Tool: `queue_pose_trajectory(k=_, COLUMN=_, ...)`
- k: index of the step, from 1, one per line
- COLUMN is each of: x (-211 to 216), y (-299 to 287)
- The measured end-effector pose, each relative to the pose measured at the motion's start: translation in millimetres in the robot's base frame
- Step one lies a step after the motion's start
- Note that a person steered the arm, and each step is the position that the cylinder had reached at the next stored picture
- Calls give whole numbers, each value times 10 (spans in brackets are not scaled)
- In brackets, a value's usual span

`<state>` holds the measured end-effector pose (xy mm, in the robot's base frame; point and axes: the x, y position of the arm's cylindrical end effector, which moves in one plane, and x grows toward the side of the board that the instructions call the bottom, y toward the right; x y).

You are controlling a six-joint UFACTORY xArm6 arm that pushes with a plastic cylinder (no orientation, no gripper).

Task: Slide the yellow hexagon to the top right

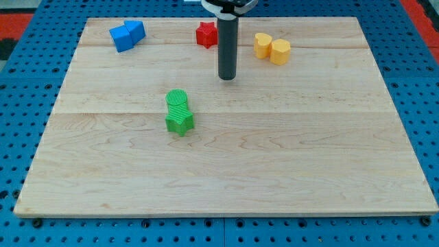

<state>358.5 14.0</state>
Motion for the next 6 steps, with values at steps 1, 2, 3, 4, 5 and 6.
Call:
queue_pose_trajectory(k=1, x=-5, y=381)
queue_pose_trajectory(k=2, x=-329, y=973)
queue_pose_trajectory(k=3, x=-673, y=1113)
queue_pose_trajectory(k=4, x=-1002, y=1243)
queue_pose_trajectory(k=5, x=-1062, y=1111)
queue_pose_trajectory(k=6, x=-1230, y=1077)
